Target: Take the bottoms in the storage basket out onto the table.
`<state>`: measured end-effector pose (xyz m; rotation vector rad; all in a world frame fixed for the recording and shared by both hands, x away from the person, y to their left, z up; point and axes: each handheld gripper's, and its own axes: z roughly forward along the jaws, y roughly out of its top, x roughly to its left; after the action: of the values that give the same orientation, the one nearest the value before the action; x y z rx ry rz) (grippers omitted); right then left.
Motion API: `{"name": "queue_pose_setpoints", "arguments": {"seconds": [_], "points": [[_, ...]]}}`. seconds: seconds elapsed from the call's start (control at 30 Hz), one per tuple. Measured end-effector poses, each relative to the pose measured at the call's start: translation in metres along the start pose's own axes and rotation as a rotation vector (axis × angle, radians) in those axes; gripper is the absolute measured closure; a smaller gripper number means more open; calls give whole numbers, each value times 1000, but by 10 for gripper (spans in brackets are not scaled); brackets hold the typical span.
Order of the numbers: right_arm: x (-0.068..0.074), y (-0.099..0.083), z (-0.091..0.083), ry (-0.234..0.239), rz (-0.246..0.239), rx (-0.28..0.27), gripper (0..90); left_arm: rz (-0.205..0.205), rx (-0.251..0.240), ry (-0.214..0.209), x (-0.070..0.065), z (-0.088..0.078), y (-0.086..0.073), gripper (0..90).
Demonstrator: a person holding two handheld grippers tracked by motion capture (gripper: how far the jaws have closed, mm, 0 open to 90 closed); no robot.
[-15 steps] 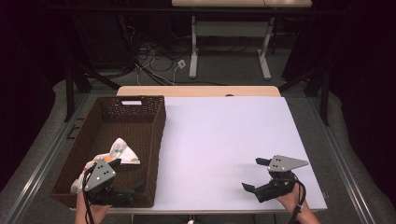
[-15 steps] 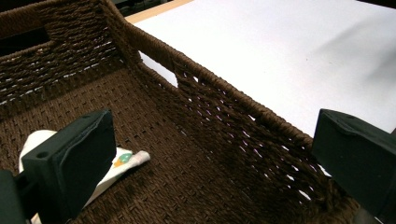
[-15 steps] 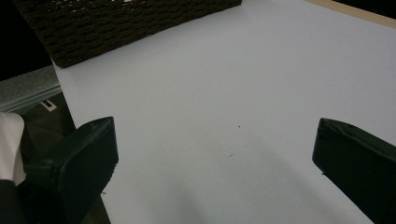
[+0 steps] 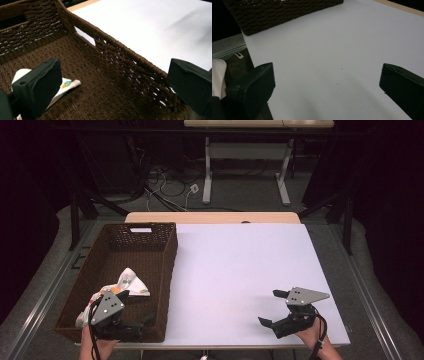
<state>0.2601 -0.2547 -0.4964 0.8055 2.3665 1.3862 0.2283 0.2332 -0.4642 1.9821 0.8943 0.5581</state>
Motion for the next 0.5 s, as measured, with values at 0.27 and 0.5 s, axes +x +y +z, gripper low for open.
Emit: {"name": "queue_pose_setpoints", "arguments": {"seconds": [0.27, 0.5], "points": [[-1, -1, 1, 4, 4, -2, 0, -10, 13, -9, 5, -2, 5, 0], [-1, -1, 1, 9, -3, 1, 0, -28, 20, -1, 10, -1, 8, 0]]}}
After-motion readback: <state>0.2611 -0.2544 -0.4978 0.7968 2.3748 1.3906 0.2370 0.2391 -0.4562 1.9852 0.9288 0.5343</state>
